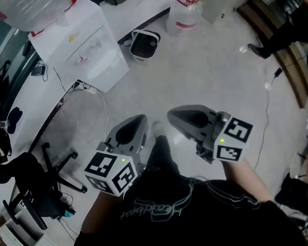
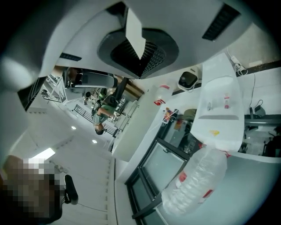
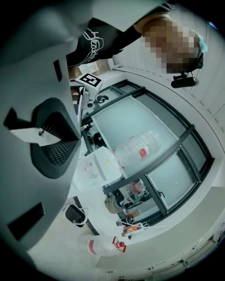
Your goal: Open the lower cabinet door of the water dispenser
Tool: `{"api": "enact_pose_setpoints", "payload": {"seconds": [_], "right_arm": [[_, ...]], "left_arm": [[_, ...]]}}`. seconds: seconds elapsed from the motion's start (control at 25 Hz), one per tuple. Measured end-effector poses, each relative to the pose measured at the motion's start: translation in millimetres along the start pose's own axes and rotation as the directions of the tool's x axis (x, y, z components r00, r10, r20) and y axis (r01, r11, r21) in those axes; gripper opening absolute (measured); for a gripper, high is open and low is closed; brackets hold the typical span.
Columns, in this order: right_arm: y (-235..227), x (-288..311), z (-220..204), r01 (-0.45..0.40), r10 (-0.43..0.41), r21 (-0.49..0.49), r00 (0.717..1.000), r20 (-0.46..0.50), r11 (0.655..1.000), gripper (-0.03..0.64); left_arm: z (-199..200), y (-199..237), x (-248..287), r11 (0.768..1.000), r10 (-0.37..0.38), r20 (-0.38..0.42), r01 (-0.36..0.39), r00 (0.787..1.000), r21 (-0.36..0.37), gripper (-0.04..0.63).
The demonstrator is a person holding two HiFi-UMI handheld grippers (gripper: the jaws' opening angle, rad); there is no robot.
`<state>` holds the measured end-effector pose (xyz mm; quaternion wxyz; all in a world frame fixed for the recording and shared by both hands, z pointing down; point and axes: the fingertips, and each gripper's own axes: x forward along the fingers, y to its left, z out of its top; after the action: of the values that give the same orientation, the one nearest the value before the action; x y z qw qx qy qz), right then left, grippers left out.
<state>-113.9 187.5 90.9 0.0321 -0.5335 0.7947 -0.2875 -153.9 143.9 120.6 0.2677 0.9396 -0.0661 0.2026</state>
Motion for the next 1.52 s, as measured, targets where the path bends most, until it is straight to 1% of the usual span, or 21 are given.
{"api": "enact_pose_setpoints", "payload": {"seconds": [0.16,0.36,0.56,0.68,0.8,0.96,1.04,1.2,1.32,1.52], "right_arm": [[-51.6,25.4,22.5,-0.017,0.017,0.009,0.999,-0.03,1.0,0.012],[-93.9,58.1,47.4,-0.053,0.055,0.026,0.997,-0.052,0.998,0.012],[-124.7,92.1,47.2,-0.087,0.088,0.014,0.993,-0.083,0.996,0.012],[-142.8,113.4,37.4,-0.109,0.107,-0.013,0.987,-0.119,0.994,0.012],[-165.5,133.3,23.7,-0.135,0.128,-0.036,0.979,-0.156,0.99,0.012],[-203.1,156.4,-0.7,-0.171,0.158,-0.046,0.965,-0.211,0.984,0.012],[-221.4,166.4,-12.9,-0.2,0.18,-0.058,0.951,-0.25,0.978,0.012],[-250.5,182.9,-32.7,-0.259,0.22,-0.076,0.917,-0.332,0.963,0.012],[-273.0,190.8,-45.2,-0.287,0.233,-0.098,0.899,-0.371,0.953,0.012],[-314.0,201.1,-57.5,-0.327,0.244,-0.131,0.871,-0.426,0.936,0.012]], "left_arm": [[26.6,34.5,40.6,0.999,0.026,-0.008,-0.026,1.0,-0.025,0.0],[52.0,72.2,73.7,0.996,0.067,0.005,-0.067,0.998,-0.065,0.001],[51.4,108.5,99.0,0.989,0.11,0.019,-0.108,0.994,-0.102,0.002],[44.3,129.7,111.6,0.982,0.145,0.029,-0.141,0.989,-0.126,0.002],[32.6,153.6,124.3,0.97,0.191,0.029,-0.185,0.981,-0.156,0.002],[13.4,184.5,146.3,0.947,0.259,0.023,-0.25,0.965,-0.203,0.002],[6.7,195.6,160.5,0.933,0.293,0.026,-0.28,0.956,-0.229,0.002],[-8.5,213.7,186.2,0.897,0.363,0.026,-0.342,0.931,-0.281,0.002],[-16.8,226.9,203.7,0.877,0.405,0.035,-0.377,0.914,-0.298,0.002],[-28.1,246.5,236.6,0.831,0.477,0.041,-0.435,0.878,-0.348,0.002]]}}
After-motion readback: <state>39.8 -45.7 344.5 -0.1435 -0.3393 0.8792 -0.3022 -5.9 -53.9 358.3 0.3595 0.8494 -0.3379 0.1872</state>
